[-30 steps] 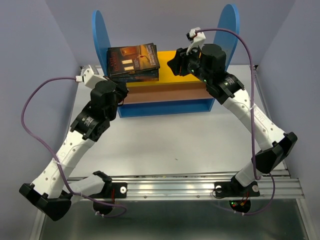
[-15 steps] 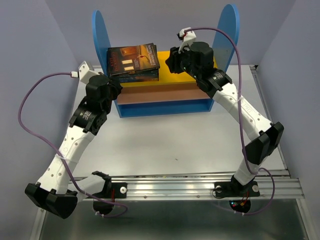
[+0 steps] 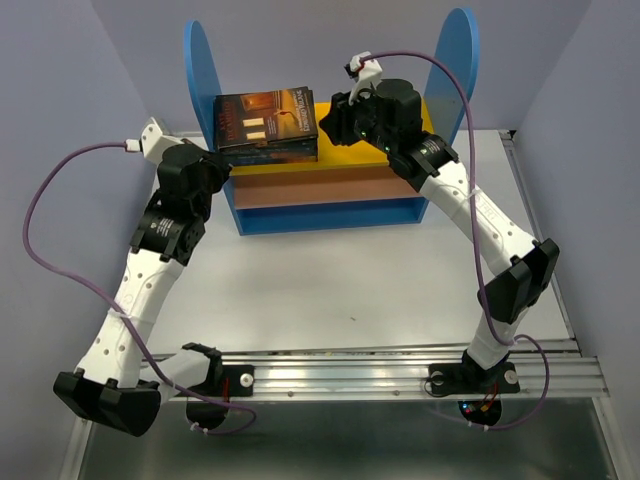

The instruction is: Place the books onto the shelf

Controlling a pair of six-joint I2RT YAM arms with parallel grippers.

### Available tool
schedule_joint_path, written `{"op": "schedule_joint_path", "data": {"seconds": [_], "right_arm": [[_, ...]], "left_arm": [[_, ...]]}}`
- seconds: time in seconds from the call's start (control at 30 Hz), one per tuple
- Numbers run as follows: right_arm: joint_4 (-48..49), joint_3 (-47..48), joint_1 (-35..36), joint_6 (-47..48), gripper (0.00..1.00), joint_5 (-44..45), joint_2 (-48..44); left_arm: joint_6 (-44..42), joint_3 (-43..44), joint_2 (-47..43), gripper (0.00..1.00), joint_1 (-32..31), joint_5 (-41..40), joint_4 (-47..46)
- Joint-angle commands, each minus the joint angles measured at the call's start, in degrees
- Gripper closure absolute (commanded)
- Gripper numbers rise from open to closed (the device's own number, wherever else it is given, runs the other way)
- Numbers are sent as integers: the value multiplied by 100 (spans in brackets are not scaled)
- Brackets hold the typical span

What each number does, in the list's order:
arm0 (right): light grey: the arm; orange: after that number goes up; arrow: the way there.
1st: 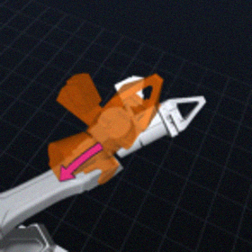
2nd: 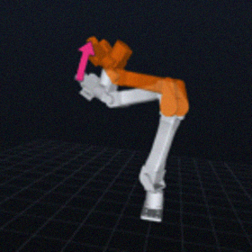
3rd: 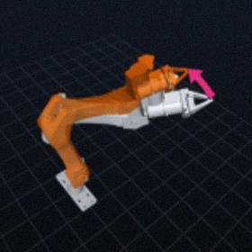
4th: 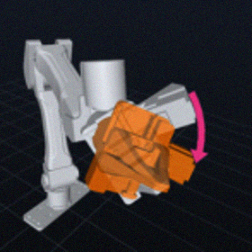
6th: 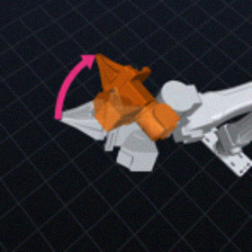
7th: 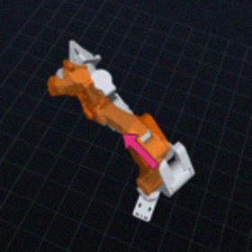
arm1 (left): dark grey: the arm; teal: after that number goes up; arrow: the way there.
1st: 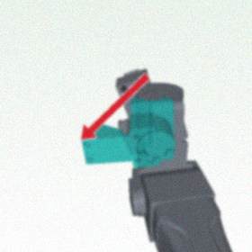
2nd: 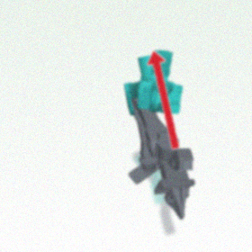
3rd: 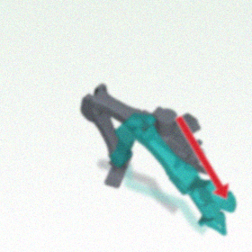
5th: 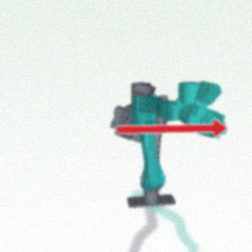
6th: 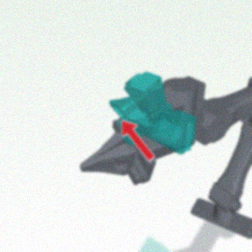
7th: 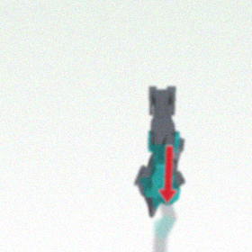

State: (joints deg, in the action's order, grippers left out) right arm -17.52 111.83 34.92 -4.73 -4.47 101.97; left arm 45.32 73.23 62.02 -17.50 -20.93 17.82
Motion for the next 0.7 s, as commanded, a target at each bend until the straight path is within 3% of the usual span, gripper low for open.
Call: {"op": "schedule_joint_path", "data": {"seconds": [0.0,0.67], "right_arm": [[240,225,15,-28,57,-256,-28],[249,120,15,-72,57,-977,-37]], "left_arm": [[-173,314,73,100,97,106,-244],[-173,490,363,100,335,423,-473]]}}
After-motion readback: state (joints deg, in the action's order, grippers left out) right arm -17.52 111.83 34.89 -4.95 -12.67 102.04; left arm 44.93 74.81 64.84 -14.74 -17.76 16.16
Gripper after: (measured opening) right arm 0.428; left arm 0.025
